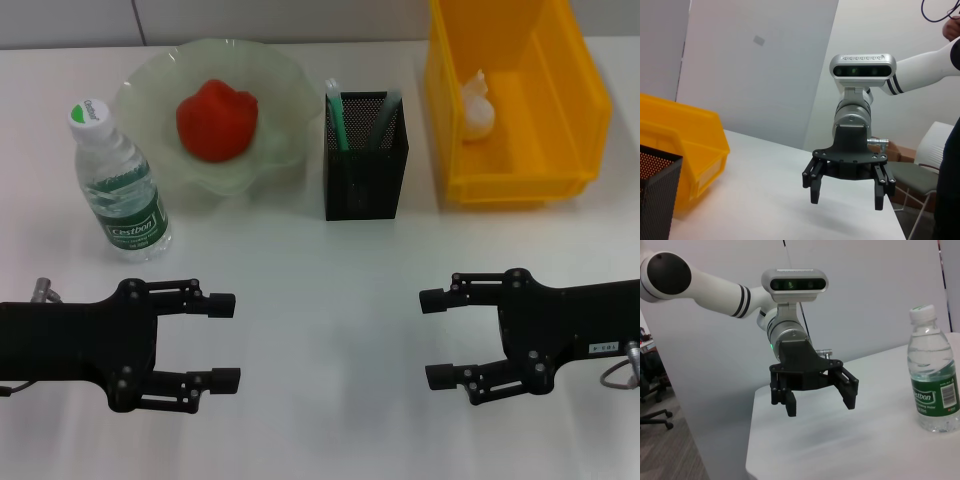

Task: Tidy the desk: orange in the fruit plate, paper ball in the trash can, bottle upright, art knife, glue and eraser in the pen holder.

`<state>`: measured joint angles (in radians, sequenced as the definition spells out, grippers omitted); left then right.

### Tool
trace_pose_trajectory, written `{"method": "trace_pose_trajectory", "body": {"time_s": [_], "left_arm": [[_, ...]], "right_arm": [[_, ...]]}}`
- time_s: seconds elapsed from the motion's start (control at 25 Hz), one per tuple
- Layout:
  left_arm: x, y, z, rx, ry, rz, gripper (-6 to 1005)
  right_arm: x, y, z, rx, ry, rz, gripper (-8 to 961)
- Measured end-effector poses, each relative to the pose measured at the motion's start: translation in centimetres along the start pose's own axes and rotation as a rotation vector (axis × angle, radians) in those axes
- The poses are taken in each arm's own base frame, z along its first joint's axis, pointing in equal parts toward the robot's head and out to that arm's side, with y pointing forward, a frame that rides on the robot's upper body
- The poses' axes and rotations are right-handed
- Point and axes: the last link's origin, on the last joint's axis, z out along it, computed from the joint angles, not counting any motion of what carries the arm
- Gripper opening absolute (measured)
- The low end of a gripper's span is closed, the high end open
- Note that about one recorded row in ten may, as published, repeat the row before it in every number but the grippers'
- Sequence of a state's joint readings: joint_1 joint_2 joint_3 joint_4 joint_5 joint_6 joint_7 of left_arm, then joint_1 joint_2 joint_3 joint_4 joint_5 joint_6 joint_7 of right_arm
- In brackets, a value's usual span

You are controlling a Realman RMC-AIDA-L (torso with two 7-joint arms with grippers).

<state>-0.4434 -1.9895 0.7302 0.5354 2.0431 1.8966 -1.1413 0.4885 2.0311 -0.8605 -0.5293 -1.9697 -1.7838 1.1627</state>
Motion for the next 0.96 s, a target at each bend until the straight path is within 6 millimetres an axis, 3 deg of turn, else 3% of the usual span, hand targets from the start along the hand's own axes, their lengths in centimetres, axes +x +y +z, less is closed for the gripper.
{"method": "trace_pose_trajectory", "body": {"time_s": [0.96], "left_arm": [[-0.07, 0.09, -0.06, 0.001, 0.003, -0.003, 783]], "right_arm": [[-0.36, -0.15, 0.11, -0.01, -0.001, -0.01, 816]]}}
